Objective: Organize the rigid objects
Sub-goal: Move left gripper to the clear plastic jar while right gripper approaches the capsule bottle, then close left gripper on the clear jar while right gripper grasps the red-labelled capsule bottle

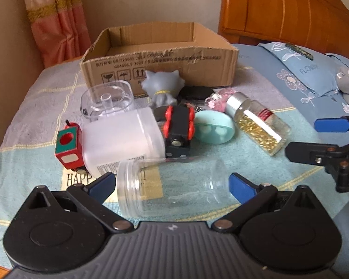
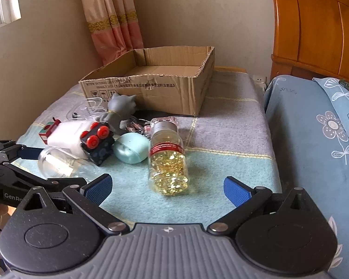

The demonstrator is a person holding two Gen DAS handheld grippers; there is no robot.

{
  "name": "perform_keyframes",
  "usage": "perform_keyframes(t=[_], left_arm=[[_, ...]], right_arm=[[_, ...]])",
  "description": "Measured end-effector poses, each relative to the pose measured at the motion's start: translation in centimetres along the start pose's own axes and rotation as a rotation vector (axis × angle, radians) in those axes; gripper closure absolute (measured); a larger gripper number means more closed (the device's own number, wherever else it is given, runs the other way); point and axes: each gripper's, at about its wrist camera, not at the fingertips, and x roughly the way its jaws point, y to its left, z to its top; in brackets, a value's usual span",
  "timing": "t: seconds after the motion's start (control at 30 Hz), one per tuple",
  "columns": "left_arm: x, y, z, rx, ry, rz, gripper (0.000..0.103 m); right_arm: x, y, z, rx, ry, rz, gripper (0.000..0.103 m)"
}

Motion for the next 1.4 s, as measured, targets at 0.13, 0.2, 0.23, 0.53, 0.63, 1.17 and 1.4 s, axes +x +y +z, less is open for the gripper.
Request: perform_keyframes(t=[0.13,0.2,0.23,0.53,0.63,1.17,1.4], left_arm=[[0.4,0.2,-0.2,-0.018,-0.006,-0.003,0.001],[0.5,0.2,-0.3,-0.014,-0.008,-0.009,0.003],[0.5,0.1,-0.3,-0.012,-0.009,-0.011,0.004],[0.2,1.0,-0.4,-0.022,-0.016,-0.017,0.010],[0.1,1.6,-0.6,-0.014,-0.011,-0.004,0.010],[-1.1,4.9,-1.9,-0.027,-0.018,0.056,0.010],[-1.2,5.5,-1.9,-0.043,-0.021,0.051,0.010]], right_arm=[[0.2,-0.1,-0.1,-0.007,0.005,0.001,0.000],[0.3,0.0,-0.2,-0.011,0.008,0.002,0.000],[0.4,0.0,-0.2,-0.015,0.010,0.005,0.000],[1.8,1.1,0.4,-0.075,0.027,0.043,0.000],[2.9,1.6,0.9,-0.087,0.045,0.059,0.000],[3.3,6.4,-0.1,-0.173,0.184,0.272,0.000],[2.3,3.9,2.7,-0.218,0.090,0.119,0.000]])
